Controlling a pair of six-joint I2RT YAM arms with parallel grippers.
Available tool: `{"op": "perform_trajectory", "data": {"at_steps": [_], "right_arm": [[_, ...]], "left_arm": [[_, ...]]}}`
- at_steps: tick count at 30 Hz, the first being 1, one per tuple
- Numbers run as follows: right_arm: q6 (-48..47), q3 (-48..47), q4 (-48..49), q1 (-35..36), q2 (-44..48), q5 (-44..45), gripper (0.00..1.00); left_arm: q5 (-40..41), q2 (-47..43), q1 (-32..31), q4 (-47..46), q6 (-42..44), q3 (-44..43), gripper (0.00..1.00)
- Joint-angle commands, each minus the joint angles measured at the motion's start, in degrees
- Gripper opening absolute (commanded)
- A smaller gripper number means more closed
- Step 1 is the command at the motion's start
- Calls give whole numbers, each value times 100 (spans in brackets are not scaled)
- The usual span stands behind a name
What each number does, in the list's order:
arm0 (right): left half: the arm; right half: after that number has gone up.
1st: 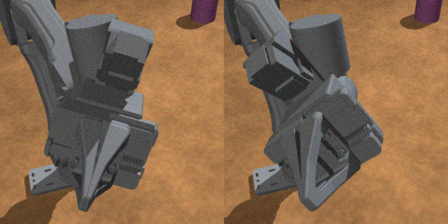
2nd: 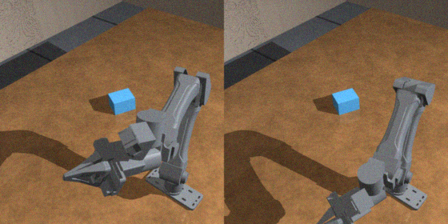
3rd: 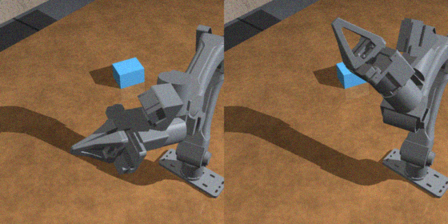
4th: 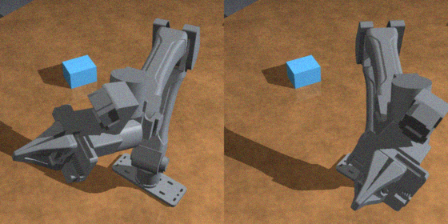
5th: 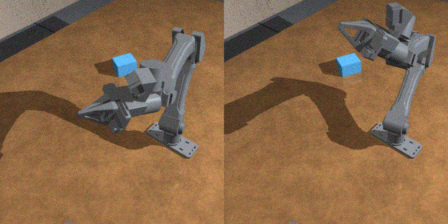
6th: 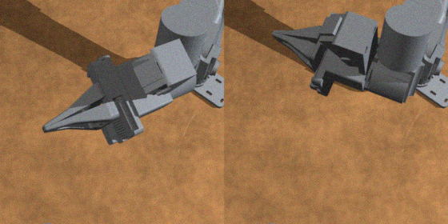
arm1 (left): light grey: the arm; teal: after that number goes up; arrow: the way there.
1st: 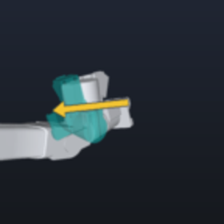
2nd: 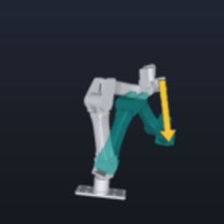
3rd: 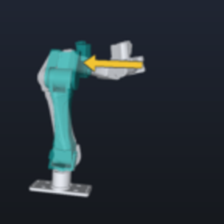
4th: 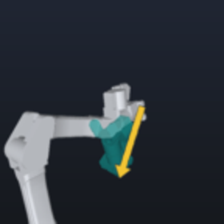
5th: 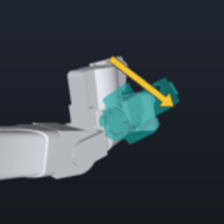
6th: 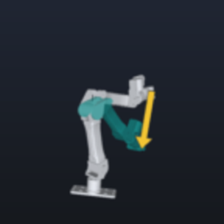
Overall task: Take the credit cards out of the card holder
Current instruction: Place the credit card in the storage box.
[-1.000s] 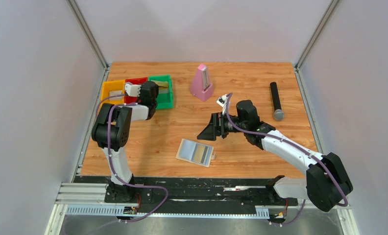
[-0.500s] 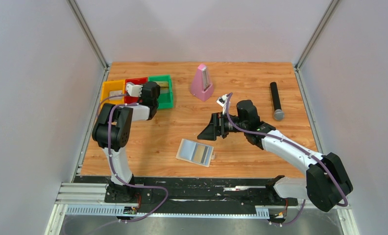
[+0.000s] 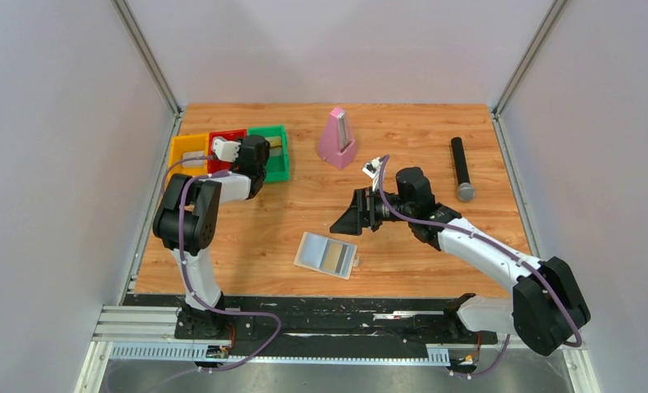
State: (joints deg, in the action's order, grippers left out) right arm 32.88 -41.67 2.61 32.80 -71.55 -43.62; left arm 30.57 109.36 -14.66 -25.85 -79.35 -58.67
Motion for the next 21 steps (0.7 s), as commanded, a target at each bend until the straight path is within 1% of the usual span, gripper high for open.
{"op": "perform_trajectory", "data": {"at_steps": [1, 8, 13, 18, 21], "right_arm": [[-37, 1, 205, -38, 194, -77, 100], [17, 1, 205, -39, 193, -63, 100], [111, 17, 196, -45, 168, -67, 100], [236, 5, 67, -46, 172, 13, 100], [324, -78, -190, -46, 140, 216, 100]], "left_arm": [[277, -214, -11, 347, 103, -239, 49], [255, -329, -11, 706, 226, -391, 53], [150, -487, -11, 887, 314, -375, 54], [-190, -787, -11, 1163, 972, -447, 54], [-576, -1097, -11, 1601, 1418, -596, 54]]}}
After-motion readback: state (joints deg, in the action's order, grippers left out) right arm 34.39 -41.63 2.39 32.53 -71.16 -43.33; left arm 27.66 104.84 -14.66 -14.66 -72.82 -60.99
